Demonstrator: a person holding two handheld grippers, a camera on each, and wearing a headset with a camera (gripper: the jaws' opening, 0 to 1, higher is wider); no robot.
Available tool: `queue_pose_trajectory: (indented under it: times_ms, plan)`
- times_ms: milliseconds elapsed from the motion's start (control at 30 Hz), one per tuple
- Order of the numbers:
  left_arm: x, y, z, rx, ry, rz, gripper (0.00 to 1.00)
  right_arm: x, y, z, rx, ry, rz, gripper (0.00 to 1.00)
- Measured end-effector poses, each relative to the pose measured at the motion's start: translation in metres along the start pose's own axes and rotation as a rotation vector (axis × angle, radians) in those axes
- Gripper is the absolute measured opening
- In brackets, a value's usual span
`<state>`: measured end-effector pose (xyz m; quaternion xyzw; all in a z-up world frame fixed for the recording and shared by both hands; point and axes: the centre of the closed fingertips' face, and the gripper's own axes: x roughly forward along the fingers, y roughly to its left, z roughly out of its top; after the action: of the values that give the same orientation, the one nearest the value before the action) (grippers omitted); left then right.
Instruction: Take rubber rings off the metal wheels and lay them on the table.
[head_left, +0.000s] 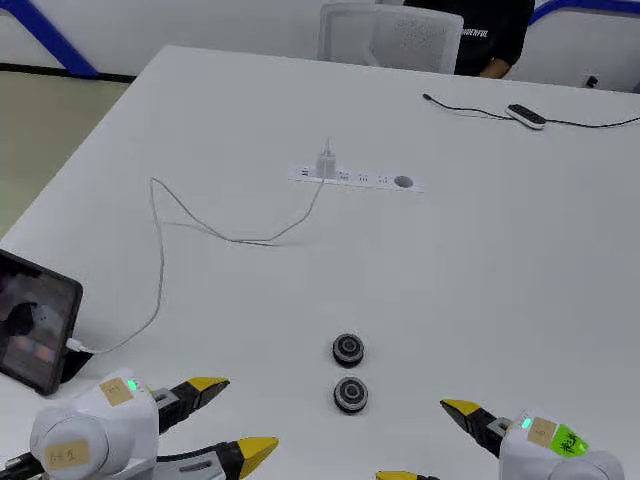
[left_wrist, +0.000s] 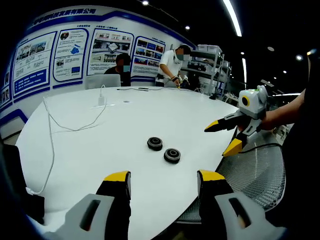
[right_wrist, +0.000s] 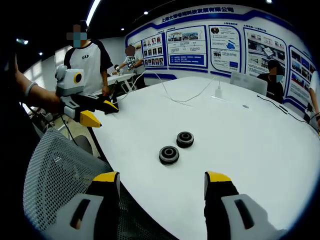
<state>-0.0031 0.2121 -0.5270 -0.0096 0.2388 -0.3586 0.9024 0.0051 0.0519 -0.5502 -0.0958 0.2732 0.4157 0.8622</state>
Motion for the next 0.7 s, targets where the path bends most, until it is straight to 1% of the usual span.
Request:
queue_pose_trajectory:
  times_ms: [300, 467, 700]
  plan:
    - [0.009, -0.001, 0.001, 0.016, 0.012, -0.021, 0.50, 0.005, -0.002, -0.001, 0.023, 0.011, 0.005, 0.62]
    - [0.014, -0.002, 0.001, 0.024, 0.018, -0.033, 0.47, 0.009, -0.004, 0.000, 0.033, 0.013, 0.004, 0.60]
    - [0.023, -0.006, 0.005, 0.040, 0.025, -0.049, 0.41, 0.014, -0.006, 0.001, 0.046, 0.018, 0.007, 0.53]
